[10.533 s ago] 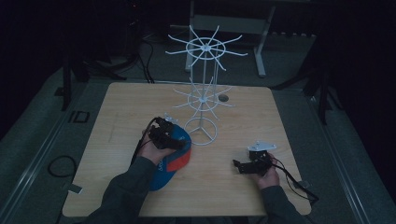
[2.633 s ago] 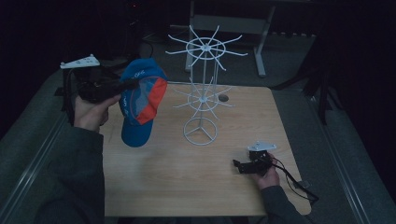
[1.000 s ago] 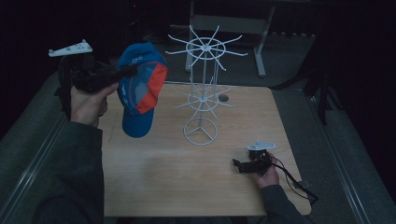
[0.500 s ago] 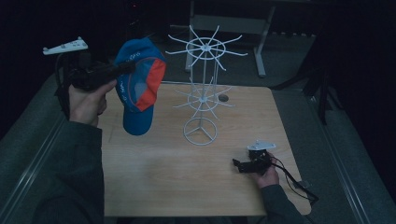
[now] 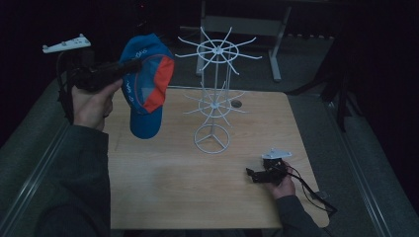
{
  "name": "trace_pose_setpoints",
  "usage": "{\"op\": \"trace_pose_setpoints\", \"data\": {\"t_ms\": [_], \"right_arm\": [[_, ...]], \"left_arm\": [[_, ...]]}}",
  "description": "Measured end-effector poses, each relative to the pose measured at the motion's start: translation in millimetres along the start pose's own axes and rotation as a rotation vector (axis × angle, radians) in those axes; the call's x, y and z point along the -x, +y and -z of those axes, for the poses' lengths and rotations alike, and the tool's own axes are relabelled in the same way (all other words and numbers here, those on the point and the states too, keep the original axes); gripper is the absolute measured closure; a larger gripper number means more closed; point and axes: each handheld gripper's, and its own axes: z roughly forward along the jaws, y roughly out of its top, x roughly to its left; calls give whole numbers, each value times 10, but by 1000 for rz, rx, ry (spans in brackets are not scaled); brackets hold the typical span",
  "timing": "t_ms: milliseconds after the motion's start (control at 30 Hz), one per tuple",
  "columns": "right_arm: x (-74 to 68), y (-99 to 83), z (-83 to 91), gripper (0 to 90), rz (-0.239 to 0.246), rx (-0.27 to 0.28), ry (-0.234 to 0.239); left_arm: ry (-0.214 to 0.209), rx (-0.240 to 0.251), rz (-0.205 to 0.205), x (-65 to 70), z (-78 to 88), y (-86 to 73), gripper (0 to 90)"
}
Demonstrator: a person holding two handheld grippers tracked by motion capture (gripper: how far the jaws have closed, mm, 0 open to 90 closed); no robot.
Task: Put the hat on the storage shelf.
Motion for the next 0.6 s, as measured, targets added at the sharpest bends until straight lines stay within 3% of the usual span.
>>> {"op": "trace_pose_setpoints", "data": {"t_ms": [600], "right_arm": [[1,0,-1,117,2,1,0]], "left_arm": [[6,40,20,8,-44,72,897]]}}
